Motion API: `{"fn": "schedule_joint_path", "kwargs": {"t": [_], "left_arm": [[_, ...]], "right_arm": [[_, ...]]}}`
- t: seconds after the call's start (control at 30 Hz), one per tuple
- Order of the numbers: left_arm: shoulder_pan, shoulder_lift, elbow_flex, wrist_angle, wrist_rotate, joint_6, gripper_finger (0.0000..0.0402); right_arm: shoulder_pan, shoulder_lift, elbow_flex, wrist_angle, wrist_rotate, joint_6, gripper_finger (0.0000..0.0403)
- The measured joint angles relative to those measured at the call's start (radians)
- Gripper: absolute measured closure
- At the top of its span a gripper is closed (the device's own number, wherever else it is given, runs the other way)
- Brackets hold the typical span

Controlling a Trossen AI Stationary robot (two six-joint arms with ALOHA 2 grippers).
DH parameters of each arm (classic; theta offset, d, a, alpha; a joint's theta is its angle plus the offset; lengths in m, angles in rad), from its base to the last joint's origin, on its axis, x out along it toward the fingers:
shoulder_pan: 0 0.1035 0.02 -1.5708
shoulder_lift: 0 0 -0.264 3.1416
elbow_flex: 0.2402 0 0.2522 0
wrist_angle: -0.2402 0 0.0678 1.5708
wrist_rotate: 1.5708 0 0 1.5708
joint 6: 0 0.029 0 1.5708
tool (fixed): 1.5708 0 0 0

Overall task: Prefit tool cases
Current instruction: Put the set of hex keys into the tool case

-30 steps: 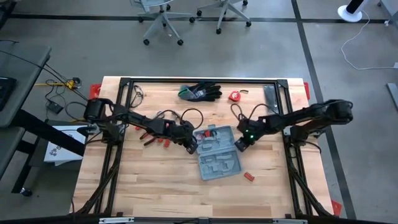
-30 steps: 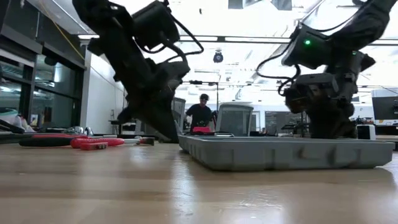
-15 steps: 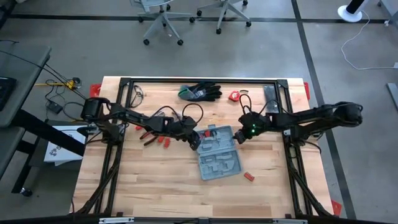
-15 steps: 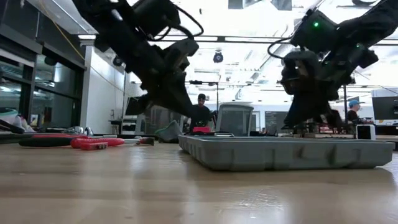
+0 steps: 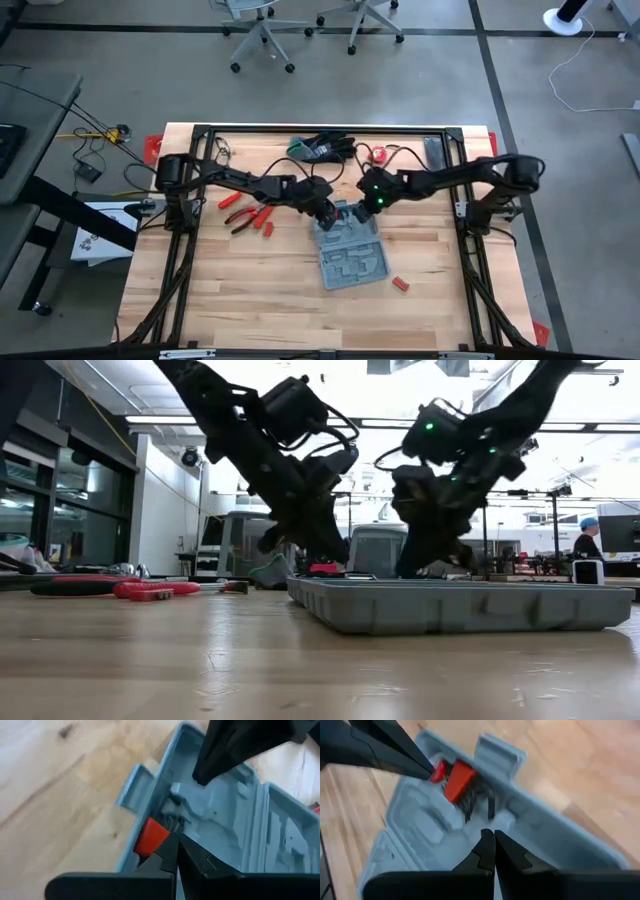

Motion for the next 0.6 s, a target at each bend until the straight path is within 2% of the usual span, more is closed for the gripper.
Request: {"fn": "schedule_joint_path", "kwargs": {"t": [0.3, 0.6], "left_arm": [[0.018, 0.021, 0.013, -0.093, 0.035, 0.011, 0.0401], [0.01, 0.031, 0.013, -0.11, 0.049, 0.02, 0.0401]], "right_arm": [[-0.051, 0.084, 0.074, -0.013, -0.07, -0.053, 0.0403], [-0.051, 0.097, 0.089, -0.018, -0.078, -0.068, 0.0403]]}}
